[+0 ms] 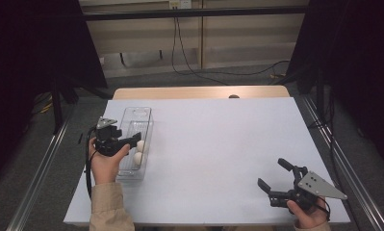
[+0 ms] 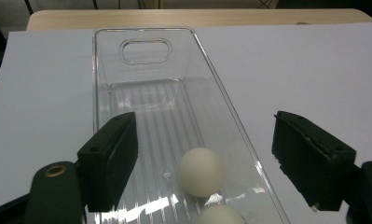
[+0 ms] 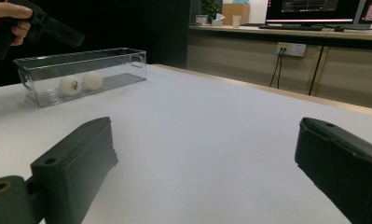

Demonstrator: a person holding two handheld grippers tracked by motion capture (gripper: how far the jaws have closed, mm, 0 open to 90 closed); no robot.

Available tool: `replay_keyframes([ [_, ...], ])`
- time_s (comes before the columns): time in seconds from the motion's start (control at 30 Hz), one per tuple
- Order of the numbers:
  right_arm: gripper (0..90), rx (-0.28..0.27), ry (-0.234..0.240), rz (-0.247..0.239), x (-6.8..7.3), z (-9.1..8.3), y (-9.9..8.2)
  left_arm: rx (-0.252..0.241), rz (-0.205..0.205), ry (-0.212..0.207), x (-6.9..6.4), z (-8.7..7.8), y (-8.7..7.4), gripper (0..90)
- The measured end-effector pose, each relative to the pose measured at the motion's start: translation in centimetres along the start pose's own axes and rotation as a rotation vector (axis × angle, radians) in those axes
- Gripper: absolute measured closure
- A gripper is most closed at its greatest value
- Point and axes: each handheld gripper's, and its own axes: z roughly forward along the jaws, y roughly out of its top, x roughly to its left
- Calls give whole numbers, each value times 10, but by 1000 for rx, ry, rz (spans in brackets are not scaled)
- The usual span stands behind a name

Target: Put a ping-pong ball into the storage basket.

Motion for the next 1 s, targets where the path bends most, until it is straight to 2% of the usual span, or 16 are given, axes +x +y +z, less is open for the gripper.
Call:
replay_keyframes([
  [0.07, 39, 3, -1, 1, 0, 0, 0, -16, -11, -8, -1, -1, -1, 193],
  [0.33, 39, -1, -6, 4, 0, -1, 0, -26, 31, -28, -10, -2, -3, 114],
  [0.43, 39, -1, -7, 4, 0, -1, 0, -39, 30, -42, -13, -3, -3, 83],
  [0.53, 39, 0, -6, 6, 0, -1, 0, -62, 39, -53, -14, -6, -6, 83],
  [0.63, 39, -2, -5, 5, 0, -1, 0, -70, 25, -62, -14, -8, -10, 65],
  [0.7, 39, -2, -8, 3, 0, -1, 0, -77, 30, -60, -13, -10, -13, 62],
  [0.8, 39, -2, -12, 4, 0, -2, 0, -100, 37, -82, -13, -13, -18, 45],
  [0.87, 39, -2, -13, 4, 0, -2, 0, -107, 55, -85, -13, -15, -20, 38],
  [0.9, 39, -2, -13, 3, 0, -2, 0, -122, 47, -88, -12, -16, -20, 37],
  [1.0, 39, -2, -13, 2, 0, -2, 0, -134, 56, -98, -13, -20, -22, 37],
])
